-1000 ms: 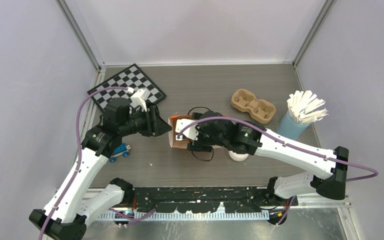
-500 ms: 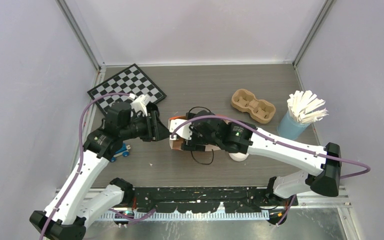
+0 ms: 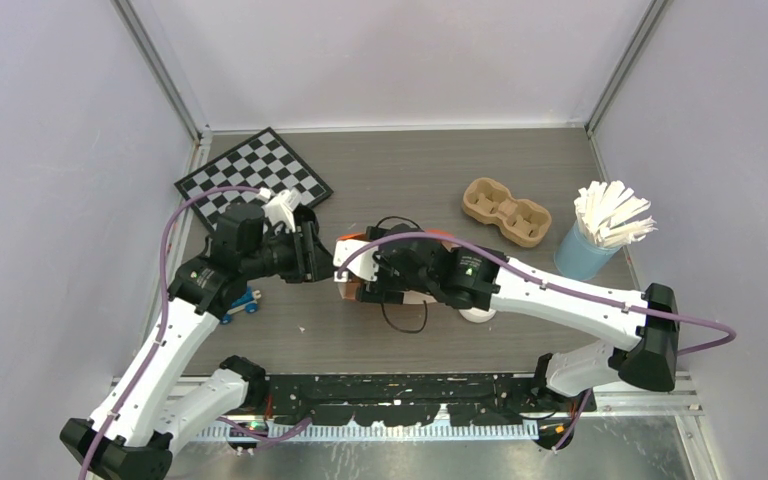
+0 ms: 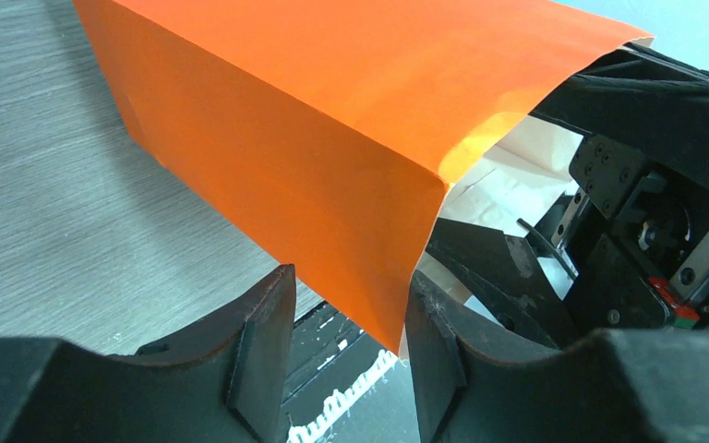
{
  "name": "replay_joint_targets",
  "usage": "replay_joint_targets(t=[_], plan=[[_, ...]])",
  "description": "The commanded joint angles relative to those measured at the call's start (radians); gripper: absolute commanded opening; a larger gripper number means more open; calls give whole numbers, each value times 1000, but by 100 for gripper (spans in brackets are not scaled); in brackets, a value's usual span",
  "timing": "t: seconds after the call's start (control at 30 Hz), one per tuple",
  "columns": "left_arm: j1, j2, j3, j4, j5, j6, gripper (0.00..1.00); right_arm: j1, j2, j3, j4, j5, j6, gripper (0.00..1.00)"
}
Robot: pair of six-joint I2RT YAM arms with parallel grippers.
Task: Pack the takeout coffee
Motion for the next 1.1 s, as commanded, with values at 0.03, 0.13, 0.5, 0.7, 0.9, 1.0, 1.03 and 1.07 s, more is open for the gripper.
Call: replay_joint_targets(t=[0.03,0.13,0.5,0.7,0.9,1.0,1.03,1.07], plan=[[2,-26,16,-25,-23,7,48,25,2,-6,63,14,29,70],[3,-41,6,-24,-35,0,47,36,6,-6,64,19,36,70],[3,-56,-4,-33,-31,1,36,63,15,-11,70,63,63,70],[3,-42,-1,-21,-22,-1,15,69,7,-21,63,66,67,70],[3,-32,2,-7,-3,2,0,69,4,-23,63,81,63,70],[3,-32,6,-10,4,15,0,68,-1,-32,69,90,65,70],[3,-33,5,-10,6,21,0,69,-4,-35,72,92,66,70],[3,-35,6,-7,9,27,0,68,-7,-37,72,94,65,70]])
